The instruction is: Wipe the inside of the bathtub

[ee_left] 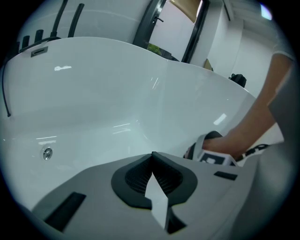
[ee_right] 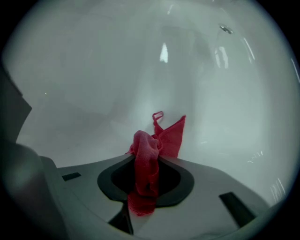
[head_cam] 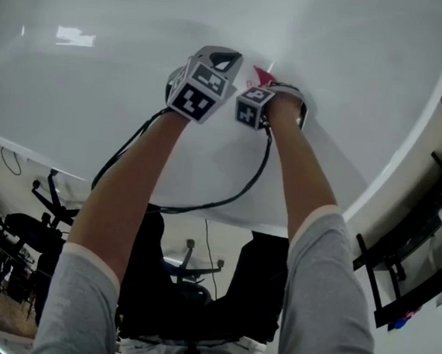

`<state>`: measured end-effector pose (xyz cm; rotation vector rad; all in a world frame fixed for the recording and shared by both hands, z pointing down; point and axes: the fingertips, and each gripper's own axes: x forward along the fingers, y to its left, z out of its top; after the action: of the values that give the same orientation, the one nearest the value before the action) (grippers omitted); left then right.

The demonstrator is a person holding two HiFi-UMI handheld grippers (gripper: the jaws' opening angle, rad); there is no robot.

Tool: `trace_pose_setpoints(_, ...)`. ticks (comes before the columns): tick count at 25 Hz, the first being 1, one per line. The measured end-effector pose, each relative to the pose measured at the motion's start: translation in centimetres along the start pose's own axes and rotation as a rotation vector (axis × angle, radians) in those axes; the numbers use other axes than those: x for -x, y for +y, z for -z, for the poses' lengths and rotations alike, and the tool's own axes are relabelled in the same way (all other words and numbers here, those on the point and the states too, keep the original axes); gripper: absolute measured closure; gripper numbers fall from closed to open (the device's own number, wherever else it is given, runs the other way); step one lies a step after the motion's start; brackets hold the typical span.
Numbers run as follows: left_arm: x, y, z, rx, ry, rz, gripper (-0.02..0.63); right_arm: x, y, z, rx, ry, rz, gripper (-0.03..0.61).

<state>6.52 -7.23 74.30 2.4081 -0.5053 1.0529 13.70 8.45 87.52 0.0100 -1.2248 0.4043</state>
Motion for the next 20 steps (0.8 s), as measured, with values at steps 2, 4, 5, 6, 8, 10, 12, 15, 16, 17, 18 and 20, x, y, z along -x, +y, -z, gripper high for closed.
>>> trace_pose_setpoints(2,0.4,-0.4,-0.7,0.001,-0.005,0.004,0.608,0.4,1.9,0.3,0.056,0.015,0.022,0.486)
trace_pose_setpoints(4,0.8,-0.8,-1.1,0.000,-0.006,0.010,0.608,1.4,2.0,1.0,0.063,0.025,0.038,0.486)
trace_pose_setpoints(5,1.0,-0.9,-1.3,0.000,-0.006,0.009,0.607,1.8,1.6,1.4,0.047,0.025,0.037,0.486)
trace_pose_setpoints(6,1.1,-1.0,-1.5,0.000,-0.010,0.006,0.607,2.0,0.9,1.8,0.028,0.026,0.042,0.486)
trace_pose_setpoints(8,1.5,-1.0,-2.0,-0.001,-0.018,0.001,0.607,2.3,-1.1,2.4,-0.013,0.024,0.080,0.486)
trace_pose_setpoints(10,1.8,-1.0,-2.2,0.000,-0.020,-0.004,0.607,2.7,-3.6,2.8,-0.055,0.005,0.146,0.486)
trace_pose_setpoints(12,2.0,-1.1,-2.1,0.006,-0.017,-0.005,0.607,2.9,-5.2,3.0,-0.083,-0.020,0.199,0.486)
trace_pose_setpoints(15,2.2,-1.6,-1.9,0.015,-0.016,0.004,0.607,4.5,-5.1,3.8,-0.073,-0.019,0.217,0.486)
trace_pose_setpoints(16,2.3,-1.7,-1.9,0.016,-0.016,0.007,0.607,4.8,-4.3,4.1,-0.065,-0.008,0.204,0.486)
trace_pose_setpoints(17,2.4,-1.9,-1.9,0.018,-0.015,0.008,0.607,5.1,-3.3,4.4,-0.061,-0.001,0.178,0.486)
trace_pose_setpoints(18,2.6,-2.0,-2.1,0.020,-0.015,0.007,0.607,5.2,-2.1,4.6,-0.058,0.004,0.142,0.486)
trace_pose_setpoints(20,3.1,-2.1,-2.7,0.027,-0.017,0.003,0.607,5.3,0.5,4.7,-0.039,0.014,0.070,0.486)
